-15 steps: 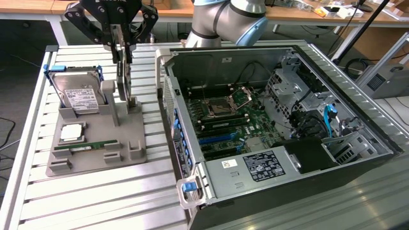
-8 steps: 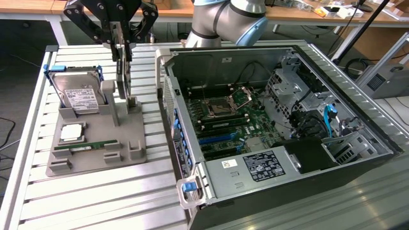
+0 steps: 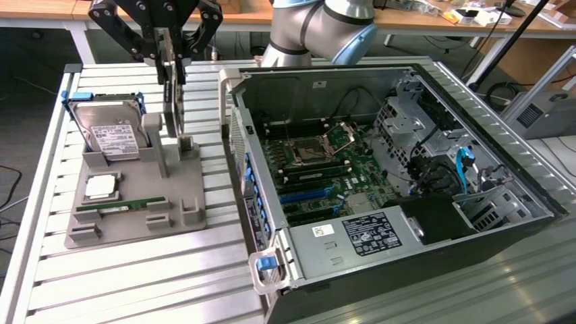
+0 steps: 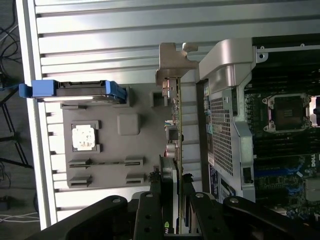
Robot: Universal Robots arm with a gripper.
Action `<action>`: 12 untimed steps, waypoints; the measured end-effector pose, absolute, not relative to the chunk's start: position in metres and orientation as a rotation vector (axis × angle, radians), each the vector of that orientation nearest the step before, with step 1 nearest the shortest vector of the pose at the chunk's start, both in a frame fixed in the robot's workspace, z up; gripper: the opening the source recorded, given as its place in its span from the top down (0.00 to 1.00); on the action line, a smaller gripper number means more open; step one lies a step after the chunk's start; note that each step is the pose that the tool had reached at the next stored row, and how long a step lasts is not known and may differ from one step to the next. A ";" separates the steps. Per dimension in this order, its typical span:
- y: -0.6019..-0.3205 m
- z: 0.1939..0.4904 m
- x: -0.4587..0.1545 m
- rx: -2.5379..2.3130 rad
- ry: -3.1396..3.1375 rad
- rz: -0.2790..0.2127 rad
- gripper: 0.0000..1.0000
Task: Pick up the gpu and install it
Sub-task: 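Pick up the gpu and move the gpu toward the slot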
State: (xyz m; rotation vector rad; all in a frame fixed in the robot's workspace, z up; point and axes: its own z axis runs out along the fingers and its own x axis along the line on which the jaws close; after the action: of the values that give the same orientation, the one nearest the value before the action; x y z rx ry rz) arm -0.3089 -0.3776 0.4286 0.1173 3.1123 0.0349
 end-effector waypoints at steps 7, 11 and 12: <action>-0.378 0.431 -0.309 0.117 3.112 0.035 0.73; -0.378 0.433 -0.309 0.117 3.112 0.035 0.73; -0.378 0.433 -0.309 0.117 3.112 0.035 0.73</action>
State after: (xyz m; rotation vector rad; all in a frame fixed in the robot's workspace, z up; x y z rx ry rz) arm -0.3088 -0.3776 0.4335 0.1173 3.1122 0.0349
